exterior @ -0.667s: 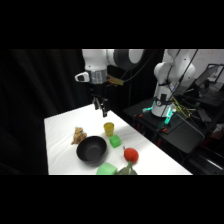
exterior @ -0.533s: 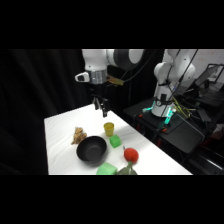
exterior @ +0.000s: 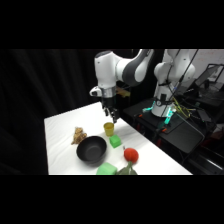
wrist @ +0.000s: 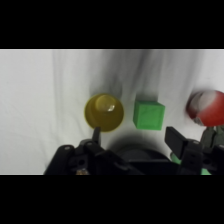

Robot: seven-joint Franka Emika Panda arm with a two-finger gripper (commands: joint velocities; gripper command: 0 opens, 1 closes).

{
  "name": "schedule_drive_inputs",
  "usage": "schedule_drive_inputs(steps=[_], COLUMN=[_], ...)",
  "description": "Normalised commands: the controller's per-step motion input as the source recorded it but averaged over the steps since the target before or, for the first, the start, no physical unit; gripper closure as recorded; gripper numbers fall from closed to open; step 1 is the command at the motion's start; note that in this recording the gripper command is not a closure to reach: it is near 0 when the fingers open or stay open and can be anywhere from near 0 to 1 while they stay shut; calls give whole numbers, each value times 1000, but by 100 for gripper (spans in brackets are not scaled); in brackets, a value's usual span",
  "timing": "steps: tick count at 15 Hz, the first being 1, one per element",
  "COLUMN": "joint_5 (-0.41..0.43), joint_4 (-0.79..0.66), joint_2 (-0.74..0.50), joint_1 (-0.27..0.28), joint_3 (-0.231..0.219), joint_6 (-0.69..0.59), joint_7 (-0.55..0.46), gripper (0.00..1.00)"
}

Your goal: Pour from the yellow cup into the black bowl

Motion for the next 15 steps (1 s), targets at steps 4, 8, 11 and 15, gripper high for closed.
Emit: schedule_drive_inputs(steps=[4, 8, 11, 15], joint_5=[357, 475, 407, 16], joint_4=[-358, -185, -82, 135], joint_2=[-106, -50, 33, 180], joint_1=[-82, 4, 90, 72], joint_3=[10, 129, 191, 87], joint_6=[397, 320, 381, 350], joint_7=[-408, -391, -269, 19], gripper=[0, 0, 0, 0])
